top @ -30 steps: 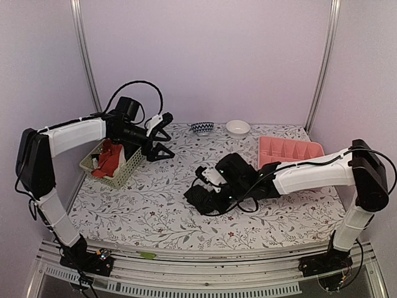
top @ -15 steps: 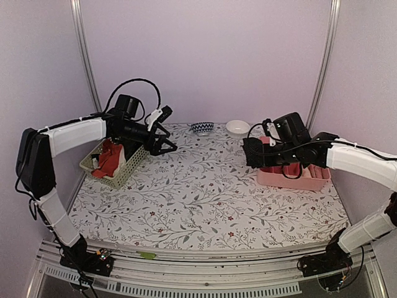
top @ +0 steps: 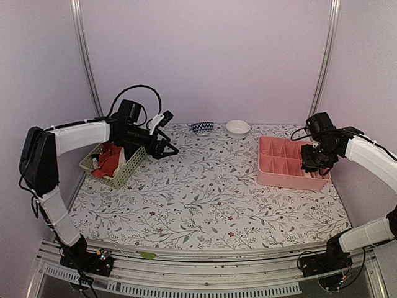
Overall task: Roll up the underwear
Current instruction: Move the storage box to the corner of the board, then place the underwear in the storage box, then pick up the underwear from the bin.
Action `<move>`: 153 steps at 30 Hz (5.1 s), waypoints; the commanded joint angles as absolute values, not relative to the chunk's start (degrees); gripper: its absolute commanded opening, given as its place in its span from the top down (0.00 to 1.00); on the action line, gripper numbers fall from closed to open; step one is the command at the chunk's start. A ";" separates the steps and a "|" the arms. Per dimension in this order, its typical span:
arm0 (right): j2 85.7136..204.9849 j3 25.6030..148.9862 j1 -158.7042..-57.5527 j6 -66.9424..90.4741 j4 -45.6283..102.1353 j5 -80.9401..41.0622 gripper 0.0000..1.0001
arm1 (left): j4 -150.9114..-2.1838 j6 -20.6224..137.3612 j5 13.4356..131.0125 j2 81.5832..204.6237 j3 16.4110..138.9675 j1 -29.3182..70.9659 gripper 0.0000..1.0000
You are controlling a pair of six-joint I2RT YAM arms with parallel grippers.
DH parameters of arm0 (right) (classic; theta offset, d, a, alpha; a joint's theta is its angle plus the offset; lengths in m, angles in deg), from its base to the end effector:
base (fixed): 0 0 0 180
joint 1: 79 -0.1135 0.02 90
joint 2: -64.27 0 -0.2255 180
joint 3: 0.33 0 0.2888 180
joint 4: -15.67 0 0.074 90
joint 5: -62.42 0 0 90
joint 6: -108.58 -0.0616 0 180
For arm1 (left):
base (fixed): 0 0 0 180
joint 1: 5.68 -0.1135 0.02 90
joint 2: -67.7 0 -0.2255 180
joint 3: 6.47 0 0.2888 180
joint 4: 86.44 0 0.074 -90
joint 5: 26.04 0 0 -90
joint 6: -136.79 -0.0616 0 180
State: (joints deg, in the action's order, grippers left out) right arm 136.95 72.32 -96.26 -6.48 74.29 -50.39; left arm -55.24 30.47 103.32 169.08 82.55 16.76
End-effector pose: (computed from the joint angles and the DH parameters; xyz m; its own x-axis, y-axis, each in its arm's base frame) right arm 0.3028 0.0691 0.2169 -0.7730 0.1687 -0.6115 0.2722 0.9590 -0.0795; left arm 0.3869 -0.2021 0.1889 -0.4090 0.4040 -0.8183 0.8699 0.4436 -0.2158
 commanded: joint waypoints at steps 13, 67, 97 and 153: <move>158.36 80.44 -95.70 -2.25 78.01 -64.71 1.00 | -54.54 32.39 99.73 169.89 83.43 16.47 0.04; 185.23 109.90 -109.50 -10.31 100.54 -74.07 1.00 | -53.06 31.09 98.00 172.36 85.81 16.58 0.04; 172.09 81.36 -94.62 -5.92 66.36 -32.21 1.00 | -51.94 30.95 99.11 170.64 85.69 16.56 0.04; 144.96 88.77 -92.40 -2.45 58.71 -3.31 0.02 | -29.81 28.68 98.64 176.14 99.56 -16.14 0.05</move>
State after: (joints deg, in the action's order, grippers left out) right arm 145.87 92.63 -89.59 1.83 63.80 -6.76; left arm -32.10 30.15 97.85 172.18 100.85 -15.09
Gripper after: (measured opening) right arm 0.981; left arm 0.959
